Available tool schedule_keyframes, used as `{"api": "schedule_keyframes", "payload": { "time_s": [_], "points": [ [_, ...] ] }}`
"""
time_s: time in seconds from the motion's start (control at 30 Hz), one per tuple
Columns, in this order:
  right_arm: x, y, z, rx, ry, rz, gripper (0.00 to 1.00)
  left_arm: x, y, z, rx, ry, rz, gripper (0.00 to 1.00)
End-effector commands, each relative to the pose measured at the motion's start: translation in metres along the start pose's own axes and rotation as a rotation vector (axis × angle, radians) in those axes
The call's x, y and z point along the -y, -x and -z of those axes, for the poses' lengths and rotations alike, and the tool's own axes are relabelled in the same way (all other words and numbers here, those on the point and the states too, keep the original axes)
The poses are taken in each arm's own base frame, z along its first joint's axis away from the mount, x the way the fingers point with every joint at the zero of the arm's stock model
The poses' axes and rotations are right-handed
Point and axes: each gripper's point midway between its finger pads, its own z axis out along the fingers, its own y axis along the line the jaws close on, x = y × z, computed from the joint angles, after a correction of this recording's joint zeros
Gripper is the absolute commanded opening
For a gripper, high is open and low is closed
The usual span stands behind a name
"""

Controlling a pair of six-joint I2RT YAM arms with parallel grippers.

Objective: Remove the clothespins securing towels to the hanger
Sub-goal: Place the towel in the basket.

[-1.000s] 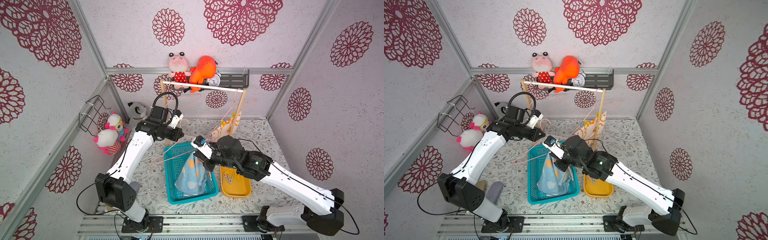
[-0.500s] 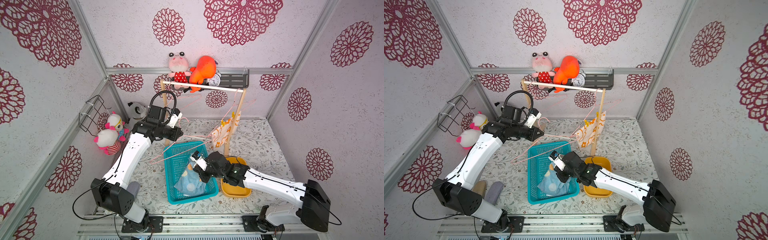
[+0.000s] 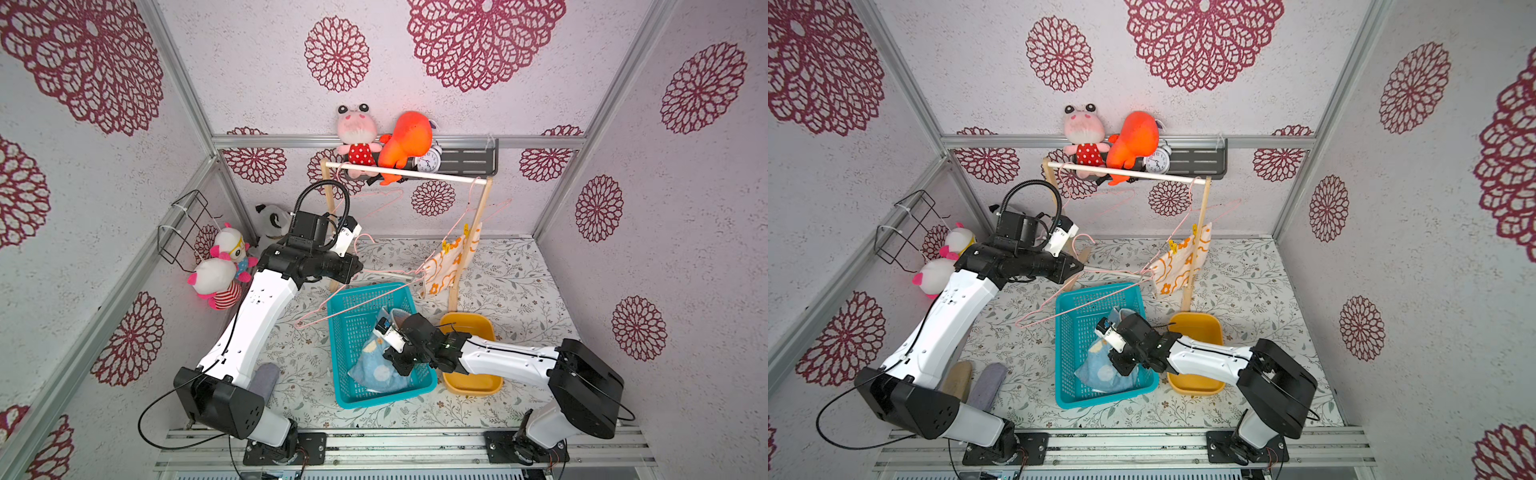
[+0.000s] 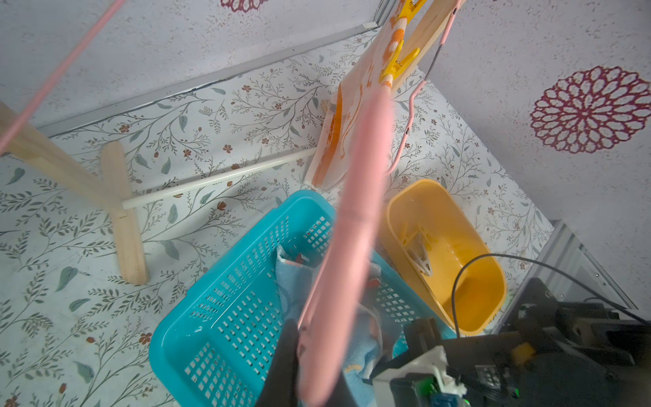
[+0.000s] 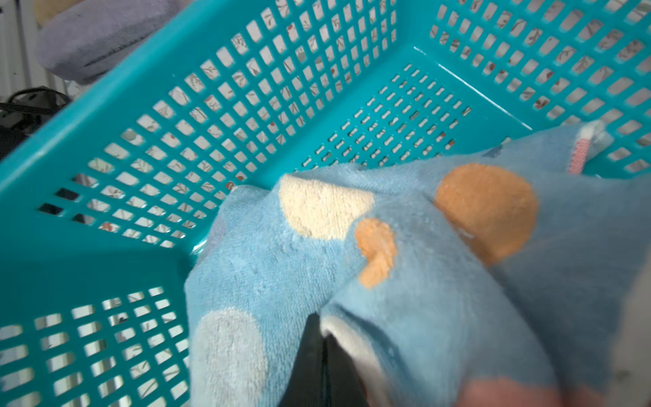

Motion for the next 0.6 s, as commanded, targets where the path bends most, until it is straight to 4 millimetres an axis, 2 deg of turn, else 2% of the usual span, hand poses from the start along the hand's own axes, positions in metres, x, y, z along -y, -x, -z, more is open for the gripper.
{"api": "schedule_keyframes", "payload": {
  "time_s": [0.0, 0.2, 0.33, 0.57],
  "points": [
    [0.015, -0.005, -0.007, -0.039, -0.076, 0.000, 0.00, 0.001, 0.014, 0.024, 0.067, 0.028, -0.035, 0.00],
    [0.033, -0.012, -0.028, -0.108, -0.158, -0.002, 0.00, 0.001, 0.022, 0.038, 0.107, 0.055, -0.042, 0.00],
    [0.048, -0.009, -0.037, -0.110, -0.222, -0.015, 0.00, -0.002, 0.029, 0.043, 0.132, 0.076, -0.040, 0.00],
    [0.070, 0.017, -0.028, -0.038, -0.297, -0.053, 0.00, -0.010, 0.047, 0.057, 0.191, 0.134, -0.032, 0.00]
  ]
}}
